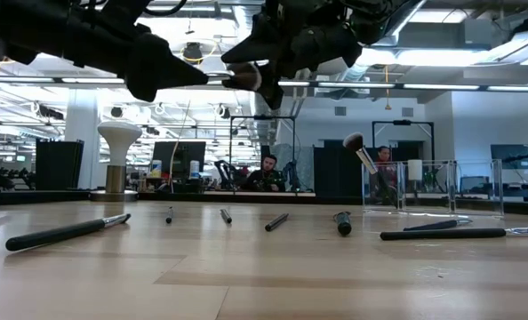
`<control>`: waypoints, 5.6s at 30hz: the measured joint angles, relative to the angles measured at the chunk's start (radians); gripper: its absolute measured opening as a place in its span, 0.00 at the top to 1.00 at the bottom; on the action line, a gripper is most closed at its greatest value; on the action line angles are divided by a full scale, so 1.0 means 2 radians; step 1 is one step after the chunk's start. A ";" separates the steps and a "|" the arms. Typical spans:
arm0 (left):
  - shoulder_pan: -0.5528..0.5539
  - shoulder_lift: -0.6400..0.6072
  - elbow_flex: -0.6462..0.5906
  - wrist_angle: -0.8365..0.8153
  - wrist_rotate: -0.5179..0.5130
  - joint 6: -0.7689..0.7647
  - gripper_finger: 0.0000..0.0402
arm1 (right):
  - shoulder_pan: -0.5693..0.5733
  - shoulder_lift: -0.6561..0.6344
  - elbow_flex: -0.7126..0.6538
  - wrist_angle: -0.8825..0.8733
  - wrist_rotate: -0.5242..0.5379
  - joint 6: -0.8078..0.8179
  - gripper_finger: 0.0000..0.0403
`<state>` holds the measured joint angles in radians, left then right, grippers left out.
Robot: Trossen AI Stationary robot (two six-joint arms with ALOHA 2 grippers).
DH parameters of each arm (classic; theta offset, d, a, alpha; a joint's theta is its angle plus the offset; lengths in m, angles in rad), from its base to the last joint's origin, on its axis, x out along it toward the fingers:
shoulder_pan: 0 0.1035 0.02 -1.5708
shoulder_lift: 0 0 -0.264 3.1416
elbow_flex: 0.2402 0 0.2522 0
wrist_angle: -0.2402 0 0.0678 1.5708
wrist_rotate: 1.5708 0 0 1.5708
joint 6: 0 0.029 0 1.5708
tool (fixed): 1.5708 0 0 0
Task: Pick & Place Makeup Supplies
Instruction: Put the black makeup brush into the transparent organizer
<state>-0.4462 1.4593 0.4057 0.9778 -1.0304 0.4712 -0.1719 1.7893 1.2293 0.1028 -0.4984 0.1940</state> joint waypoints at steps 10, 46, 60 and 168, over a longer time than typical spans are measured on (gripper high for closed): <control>0.006 0.000 0.000 0.008 0.017 0.002 0.89 | 0.000 0.000 0.000 0.013 0.000 0.000 0.73; 0.013 0.000 -0.004 0.009 0.014 -0.034 0.78 | 0.108 -0.223 0.124 -0.669 0.353 -0.136 1.00; 0.014 0.000 -0.004 0.009 0.014 -0.055 0.78 | 0.103 -0.262 0.104 -0.758 0.397 -0.097 1.00; 0.033 0.000 -0.004 -0.006 0.101 -0.238 0.64 | 0.121 -0.247 -0.020 -0.346 0.365 0.043 0.72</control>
<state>-0.3801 1.4593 0.3969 0.9662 -0.8291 -0.0055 0.0697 1.2944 1.1898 -0.5902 0.2317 0.2806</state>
